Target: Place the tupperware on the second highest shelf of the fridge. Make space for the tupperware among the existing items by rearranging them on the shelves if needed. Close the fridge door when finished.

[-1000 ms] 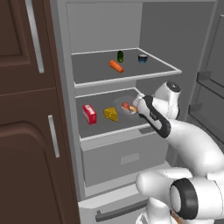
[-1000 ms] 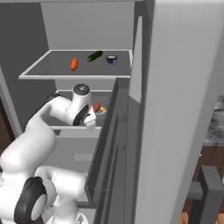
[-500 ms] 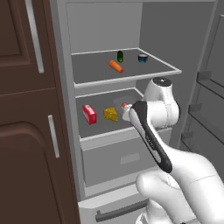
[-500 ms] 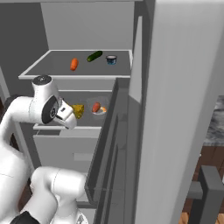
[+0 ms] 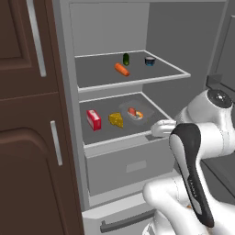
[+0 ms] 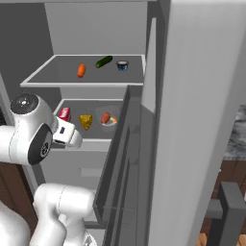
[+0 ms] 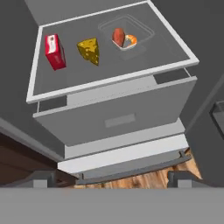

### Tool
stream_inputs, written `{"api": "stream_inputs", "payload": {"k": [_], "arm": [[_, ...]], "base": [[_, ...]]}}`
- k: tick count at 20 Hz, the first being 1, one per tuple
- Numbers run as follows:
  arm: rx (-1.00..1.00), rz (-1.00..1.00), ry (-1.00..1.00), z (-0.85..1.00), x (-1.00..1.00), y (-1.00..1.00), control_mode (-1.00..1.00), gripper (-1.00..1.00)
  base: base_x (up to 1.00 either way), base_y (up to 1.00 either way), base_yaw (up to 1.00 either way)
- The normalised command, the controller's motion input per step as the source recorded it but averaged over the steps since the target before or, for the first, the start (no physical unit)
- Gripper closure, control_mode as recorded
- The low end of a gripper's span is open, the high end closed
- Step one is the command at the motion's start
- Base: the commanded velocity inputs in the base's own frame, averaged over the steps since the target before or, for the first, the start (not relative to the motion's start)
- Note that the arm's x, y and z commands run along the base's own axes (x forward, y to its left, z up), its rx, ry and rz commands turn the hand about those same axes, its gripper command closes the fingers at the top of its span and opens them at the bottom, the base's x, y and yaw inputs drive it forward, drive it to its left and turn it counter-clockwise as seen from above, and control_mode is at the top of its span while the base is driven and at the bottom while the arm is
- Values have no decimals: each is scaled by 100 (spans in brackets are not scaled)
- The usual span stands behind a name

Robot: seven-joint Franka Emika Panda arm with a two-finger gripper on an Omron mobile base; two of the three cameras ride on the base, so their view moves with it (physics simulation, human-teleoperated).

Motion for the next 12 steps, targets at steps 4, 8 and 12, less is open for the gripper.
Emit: {"api": "stream_inputs", "payload": {"k": [4,8,12], "arm": [[0,3,-20,40,-17,-4,-100,-100],[0,0,-3,1,0,0,100,-100],[0,0,0,0,0,0,100,-100]], "base": [[0,0,0],[0,0,0],[-68,15,2]]}}
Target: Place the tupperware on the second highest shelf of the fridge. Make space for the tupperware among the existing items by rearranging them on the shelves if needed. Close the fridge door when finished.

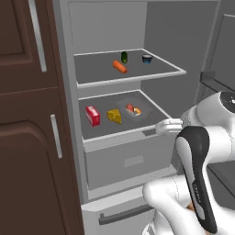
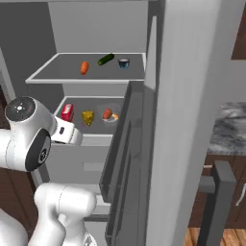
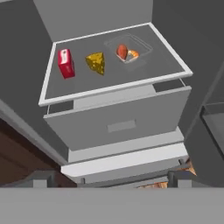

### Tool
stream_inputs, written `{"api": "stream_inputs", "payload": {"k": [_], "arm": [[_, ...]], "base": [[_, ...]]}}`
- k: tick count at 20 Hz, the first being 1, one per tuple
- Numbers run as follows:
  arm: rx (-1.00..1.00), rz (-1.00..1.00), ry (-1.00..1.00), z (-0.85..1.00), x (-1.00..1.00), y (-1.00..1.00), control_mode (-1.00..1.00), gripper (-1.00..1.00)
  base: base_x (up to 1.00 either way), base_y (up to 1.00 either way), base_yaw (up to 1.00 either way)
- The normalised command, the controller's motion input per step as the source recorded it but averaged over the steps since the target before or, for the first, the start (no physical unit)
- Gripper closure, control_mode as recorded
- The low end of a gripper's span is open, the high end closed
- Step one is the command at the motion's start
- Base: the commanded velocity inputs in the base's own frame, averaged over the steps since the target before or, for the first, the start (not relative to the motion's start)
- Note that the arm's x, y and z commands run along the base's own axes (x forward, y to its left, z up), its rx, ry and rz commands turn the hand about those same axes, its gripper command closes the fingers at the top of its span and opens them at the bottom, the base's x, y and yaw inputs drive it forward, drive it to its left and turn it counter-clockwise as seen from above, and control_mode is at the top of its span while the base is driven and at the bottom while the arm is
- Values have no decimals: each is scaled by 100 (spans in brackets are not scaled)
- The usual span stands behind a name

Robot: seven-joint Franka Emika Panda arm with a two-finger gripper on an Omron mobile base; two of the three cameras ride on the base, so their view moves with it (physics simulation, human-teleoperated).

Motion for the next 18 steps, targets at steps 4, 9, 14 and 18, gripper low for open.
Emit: {"api": "stream_inputs", "payload": {"k": [4,9,14,18], "arm": [[0,0,0,0,0,0,100,-100],[0,0,0,0,0,0,100,-100],[0,0,0,0,0,0,100,-100],[0,0,0,0,0,0,100,-100]], "base": [[-100,6,10],[-91,0,6],[-70,0,3],[-26,0,0]]}}
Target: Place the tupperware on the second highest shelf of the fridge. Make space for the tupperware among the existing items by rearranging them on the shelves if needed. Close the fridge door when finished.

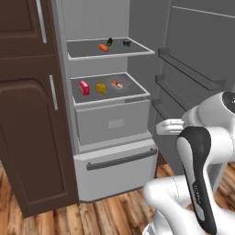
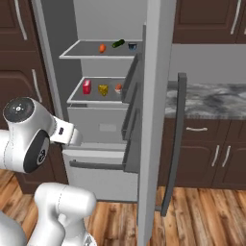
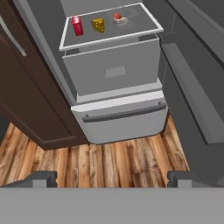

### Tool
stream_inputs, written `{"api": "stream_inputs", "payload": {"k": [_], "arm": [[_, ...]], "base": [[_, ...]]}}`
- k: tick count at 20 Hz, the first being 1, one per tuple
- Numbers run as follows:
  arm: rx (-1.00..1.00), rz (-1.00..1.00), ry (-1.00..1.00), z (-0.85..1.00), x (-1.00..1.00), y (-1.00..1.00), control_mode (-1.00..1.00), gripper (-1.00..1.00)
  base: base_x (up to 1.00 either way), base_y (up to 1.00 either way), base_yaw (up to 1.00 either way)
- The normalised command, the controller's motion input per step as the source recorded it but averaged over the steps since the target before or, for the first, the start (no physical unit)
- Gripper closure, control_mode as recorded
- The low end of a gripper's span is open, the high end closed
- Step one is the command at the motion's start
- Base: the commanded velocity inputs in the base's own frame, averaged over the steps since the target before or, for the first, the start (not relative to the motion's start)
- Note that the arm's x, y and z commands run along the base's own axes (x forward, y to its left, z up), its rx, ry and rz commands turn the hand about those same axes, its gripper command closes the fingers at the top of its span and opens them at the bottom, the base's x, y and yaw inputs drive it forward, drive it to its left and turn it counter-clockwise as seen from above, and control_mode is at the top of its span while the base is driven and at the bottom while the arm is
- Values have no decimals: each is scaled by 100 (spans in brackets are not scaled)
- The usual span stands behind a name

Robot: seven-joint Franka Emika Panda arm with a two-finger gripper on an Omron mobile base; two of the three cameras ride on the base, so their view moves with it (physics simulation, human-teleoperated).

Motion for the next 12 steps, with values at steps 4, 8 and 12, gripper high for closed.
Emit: {"api": "stream_inputs", "payload": {"k": [4,8,12], "arm": [[0,0,0,0,0,0,100,-100],[0,0,0,0,0,0,100,-100],[0,0,0,0,0,0,-100,-100]], "base": [[-48,-3,0],[-31,-4,0],[0,0,0]]}}
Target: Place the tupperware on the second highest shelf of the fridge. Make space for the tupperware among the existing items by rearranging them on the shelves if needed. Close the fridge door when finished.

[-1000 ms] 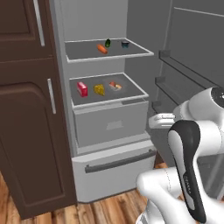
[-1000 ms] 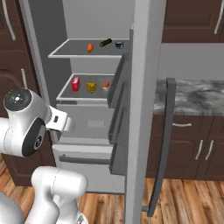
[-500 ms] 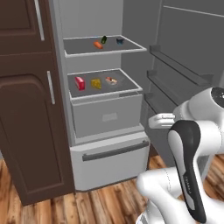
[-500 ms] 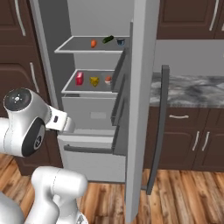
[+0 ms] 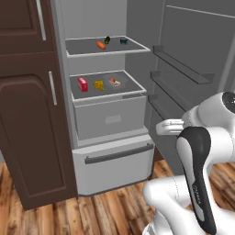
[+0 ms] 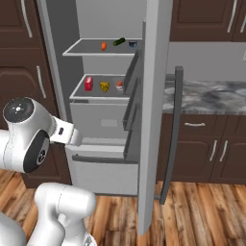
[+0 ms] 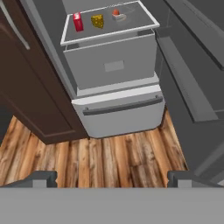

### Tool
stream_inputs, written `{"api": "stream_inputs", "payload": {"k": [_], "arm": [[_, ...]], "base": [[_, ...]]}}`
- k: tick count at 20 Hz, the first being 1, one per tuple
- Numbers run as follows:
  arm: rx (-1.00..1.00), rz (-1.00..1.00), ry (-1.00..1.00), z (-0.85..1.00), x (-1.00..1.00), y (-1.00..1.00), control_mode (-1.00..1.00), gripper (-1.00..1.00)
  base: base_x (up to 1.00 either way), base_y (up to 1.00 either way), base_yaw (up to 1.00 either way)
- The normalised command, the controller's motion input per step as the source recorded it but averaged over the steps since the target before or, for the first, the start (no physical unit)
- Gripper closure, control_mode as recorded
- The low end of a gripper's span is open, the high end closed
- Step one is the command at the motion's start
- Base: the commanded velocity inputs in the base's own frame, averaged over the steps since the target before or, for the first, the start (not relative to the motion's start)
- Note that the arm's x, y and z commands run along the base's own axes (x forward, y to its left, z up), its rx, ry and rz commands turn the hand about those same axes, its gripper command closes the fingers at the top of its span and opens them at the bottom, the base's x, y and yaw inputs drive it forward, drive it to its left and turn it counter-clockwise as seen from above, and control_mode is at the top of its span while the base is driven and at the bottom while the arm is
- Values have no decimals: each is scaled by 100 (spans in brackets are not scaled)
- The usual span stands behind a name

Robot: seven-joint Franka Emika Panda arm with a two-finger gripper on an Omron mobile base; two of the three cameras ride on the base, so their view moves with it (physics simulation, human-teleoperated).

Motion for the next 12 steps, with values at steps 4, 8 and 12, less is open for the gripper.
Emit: {"api": "stream_inputs", "payload": {"k": [4,8,12], "arm": [[1,0,2,0,6,-6,-100,-100],[0,2,10,-20,13,-19,-100,-100],[1,0,13,-13,20,-31,-100,-100]], "base": [[0,0,0],[0,0,0],[0,0,0]]}}
